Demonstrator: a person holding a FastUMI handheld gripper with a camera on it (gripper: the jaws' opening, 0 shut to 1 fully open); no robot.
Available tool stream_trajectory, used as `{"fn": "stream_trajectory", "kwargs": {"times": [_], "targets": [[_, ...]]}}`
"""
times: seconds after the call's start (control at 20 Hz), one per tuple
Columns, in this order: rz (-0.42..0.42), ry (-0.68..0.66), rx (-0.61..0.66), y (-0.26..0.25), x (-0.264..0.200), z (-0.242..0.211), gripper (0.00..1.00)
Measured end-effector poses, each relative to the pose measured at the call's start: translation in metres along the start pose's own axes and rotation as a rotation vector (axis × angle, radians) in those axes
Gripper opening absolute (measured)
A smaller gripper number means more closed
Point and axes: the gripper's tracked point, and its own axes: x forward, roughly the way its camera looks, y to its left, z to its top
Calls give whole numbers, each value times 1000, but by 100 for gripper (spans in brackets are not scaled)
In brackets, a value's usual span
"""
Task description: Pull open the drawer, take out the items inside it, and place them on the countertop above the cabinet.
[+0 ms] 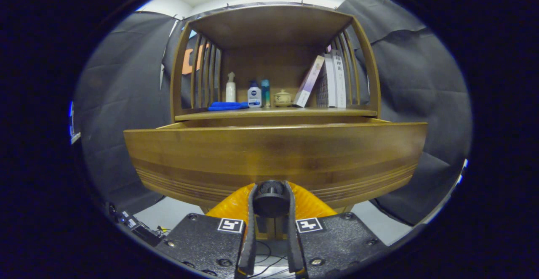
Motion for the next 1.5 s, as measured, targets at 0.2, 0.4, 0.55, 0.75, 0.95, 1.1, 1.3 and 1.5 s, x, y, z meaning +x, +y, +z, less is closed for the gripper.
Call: {"fn": "stream_trajectory", "kwargs": {"times": [0.2,0.4,0.55,0.75,0.95,1.1,1.3,1.5], "targets": [[2,-1,0,-1,-16,-4,32],[3,3,-5,-2,-26,-9,32],[-1,13,-3,-4,-32,-19,32],[-5,16,-13,-5,-33,-23,32],[-35,-38,-11,-5,-44,-11,47],[-18,-118,23,-5,-57,25,81],[17,-220,75,-7,-78,93,89],[30,-277,86,-23,-72,182,98]]}}
